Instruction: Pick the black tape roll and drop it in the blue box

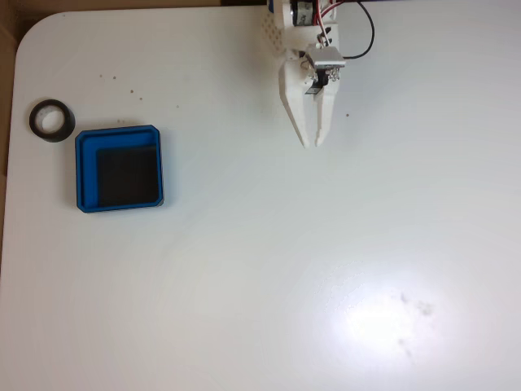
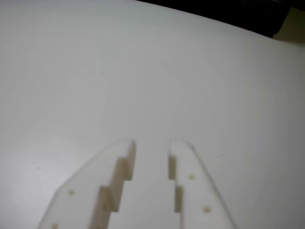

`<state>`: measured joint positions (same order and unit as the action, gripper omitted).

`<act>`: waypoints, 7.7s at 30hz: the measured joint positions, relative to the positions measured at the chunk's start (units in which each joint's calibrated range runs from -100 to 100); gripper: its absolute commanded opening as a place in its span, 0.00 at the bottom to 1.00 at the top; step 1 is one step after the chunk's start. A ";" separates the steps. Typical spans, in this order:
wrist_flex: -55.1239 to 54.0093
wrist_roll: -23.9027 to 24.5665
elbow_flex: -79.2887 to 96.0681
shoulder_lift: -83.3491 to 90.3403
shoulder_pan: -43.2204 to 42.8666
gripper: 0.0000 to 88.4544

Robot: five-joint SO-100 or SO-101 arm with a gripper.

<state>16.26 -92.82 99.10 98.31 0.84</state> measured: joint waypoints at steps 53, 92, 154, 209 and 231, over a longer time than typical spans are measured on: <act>0.00 0.00 0.00 0.00 58.49 0.01; 0.00 0.00 0.00 0.00 79.07 0.01; 32.35 -0.25 -108.25 -88.57 79.07 0.01; 32.84 0.92 -113.99 -113.55 79.07 0.22; 10.59 0.92 -114.35 -130.23 79.07 0.22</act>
<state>26.85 -91.90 -15.25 -31.92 79.91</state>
